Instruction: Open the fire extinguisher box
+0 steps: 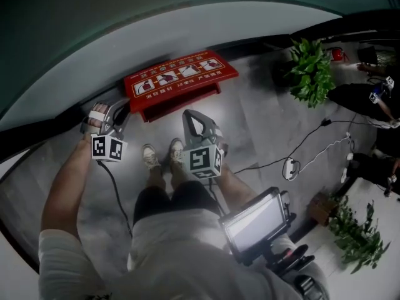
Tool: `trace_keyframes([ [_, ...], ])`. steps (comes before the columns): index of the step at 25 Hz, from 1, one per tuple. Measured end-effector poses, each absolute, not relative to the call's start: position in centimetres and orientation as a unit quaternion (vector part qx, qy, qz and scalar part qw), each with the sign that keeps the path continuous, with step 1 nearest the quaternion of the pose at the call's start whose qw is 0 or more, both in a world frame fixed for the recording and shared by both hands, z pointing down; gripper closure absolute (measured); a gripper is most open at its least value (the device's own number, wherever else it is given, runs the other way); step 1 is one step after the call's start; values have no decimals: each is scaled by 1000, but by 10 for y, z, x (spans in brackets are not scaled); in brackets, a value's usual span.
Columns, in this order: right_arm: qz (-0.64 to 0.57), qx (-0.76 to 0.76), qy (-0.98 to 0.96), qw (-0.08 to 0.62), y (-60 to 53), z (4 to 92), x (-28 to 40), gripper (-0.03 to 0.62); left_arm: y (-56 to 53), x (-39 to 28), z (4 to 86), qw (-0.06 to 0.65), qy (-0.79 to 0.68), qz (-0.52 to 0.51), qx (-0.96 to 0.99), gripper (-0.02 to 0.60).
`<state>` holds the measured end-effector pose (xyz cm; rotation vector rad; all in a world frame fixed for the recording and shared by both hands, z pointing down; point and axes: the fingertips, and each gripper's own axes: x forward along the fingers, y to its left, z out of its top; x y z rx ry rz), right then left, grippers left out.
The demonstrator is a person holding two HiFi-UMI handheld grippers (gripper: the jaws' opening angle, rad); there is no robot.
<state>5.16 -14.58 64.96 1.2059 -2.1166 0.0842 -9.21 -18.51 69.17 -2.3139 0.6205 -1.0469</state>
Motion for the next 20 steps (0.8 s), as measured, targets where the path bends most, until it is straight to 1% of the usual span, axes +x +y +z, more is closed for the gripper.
trace_keyframes([
  [5, 24, 464, -815, 346, -154, 636, 45, 580, -197, -97, 687, 224, 233, -381, -866, 503],
  [13, 15, 472, -807, 354, -180, 607, 38, 580, -232, -104, 671, 135, 243, -368, -888, 505],
  [20, 9, 480, -806, 345, -201, 587, 36, 580, -251, -108, 659, 79, 239, -360, -898, 505],
])
